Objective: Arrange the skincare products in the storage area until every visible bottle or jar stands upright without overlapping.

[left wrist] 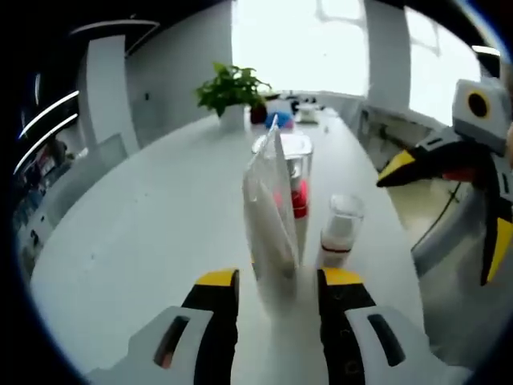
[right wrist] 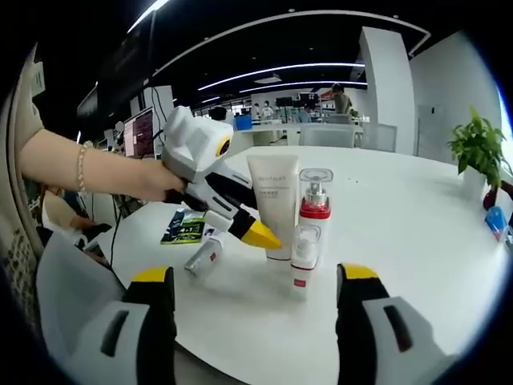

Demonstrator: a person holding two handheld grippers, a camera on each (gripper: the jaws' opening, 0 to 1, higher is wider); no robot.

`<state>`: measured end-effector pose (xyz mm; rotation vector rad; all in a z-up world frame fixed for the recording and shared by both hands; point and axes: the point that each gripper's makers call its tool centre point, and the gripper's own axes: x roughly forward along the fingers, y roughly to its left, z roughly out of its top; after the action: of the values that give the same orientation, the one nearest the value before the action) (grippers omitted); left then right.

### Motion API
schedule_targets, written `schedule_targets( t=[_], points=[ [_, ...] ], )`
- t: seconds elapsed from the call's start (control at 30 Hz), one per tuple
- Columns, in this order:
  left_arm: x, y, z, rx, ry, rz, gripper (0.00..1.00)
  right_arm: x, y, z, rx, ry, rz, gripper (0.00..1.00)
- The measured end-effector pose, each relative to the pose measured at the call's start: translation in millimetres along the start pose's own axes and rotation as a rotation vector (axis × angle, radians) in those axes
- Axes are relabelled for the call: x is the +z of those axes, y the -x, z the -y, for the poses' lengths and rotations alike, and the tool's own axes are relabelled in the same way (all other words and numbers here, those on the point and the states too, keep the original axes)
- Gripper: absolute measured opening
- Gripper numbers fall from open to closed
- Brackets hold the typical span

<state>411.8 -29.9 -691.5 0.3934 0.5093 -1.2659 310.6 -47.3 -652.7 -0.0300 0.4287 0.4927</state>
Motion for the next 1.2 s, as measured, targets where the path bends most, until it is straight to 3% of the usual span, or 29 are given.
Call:
schedule_targets(
  t=[0.07, 0.23, 0.53, 0.67, 0.93, 1.2],
  points=[
    [-4.3, 9.1, -2.0, 0.029, 0.003, -0.008, 0.45, -0.4, -0.2, -2.3, 0.010, 0.002, -0.002, 0.83],
    [-14.9, 36.5, -1.3, 0.080, 0.060, -0.011, 0.49, 0.1, -0.4, -6.6, 0.031, 0.005, -0.002, 0.83],
    [-41.1, 80.8, 21.3, 0.168, 0.181, -0.009, 0.65, -1.5, -1.4, -17.8, 0.083, 0.035, -0.009, 0.83],
    [-56.2, 106.0, 31.0, 0.233, 0.276, 0.006, 0.69, 0.0, -0.9, -21.8, 0.100, 0.037, -0.005, 0.83],
    [-89.9, 152.2, 50.0, 0.346, 0.388, 0.009, 0.79, -1.0, 0.4, -27.2, 0.131, 0.041, -0.009, 0.83],
    [-106.8, 187.8, 63.5, 0.419, 0.468, 0.021, 0.90, 0.3, 0.8, -26.7, 0.134, 0.024, -0.004, 0.83]
  ],
)
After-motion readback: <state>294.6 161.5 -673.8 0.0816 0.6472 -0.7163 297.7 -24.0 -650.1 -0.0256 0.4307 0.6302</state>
